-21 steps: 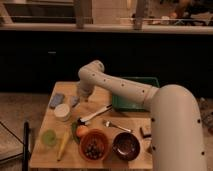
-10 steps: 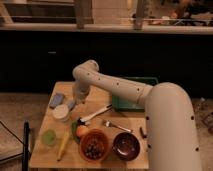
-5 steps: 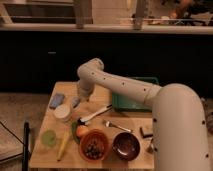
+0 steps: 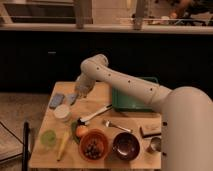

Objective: Place towel in plastic cup

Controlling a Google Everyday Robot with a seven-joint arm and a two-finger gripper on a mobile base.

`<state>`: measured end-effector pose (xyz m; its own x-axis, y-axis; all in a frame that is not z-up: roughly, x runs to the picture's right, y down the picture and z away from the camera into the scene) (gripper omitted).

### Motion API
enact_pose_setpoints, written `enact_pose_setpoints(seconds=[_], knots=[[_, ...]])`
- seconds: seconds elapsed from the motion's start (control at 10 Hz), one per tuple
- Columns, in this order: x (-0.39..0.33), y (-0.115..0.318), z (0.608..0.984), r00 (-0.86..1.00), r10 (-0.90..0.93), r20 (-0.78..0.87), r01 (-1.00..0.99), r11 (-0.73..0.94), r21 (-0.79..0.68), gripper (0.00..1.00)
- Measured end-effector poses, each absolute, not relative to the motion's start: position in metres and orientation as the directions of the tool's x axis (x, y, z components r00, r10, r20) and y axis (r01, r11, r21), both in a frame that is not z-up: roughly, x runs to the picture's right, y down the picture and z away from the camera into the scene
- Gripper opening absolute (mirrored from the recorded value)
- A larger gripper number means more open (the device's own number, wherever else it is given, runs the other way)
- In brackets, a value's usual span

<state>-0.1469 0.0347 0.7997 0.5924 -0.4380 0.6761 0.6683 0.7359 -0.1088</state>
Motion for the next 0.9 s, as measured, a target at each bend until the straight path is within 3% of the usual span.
enact_pose_setpoints(seconds=[0.4, 0.9], knots=[[-0.202, 0.044, 0.777, 0.358, -0.499, 0.789, 0.785, 0.618, 0.035, 0.00], [-0.261, 0.080, 0.742, 0.009, -0.529, 0.848, 0.909, 0.358, 0.214, 0.00]])
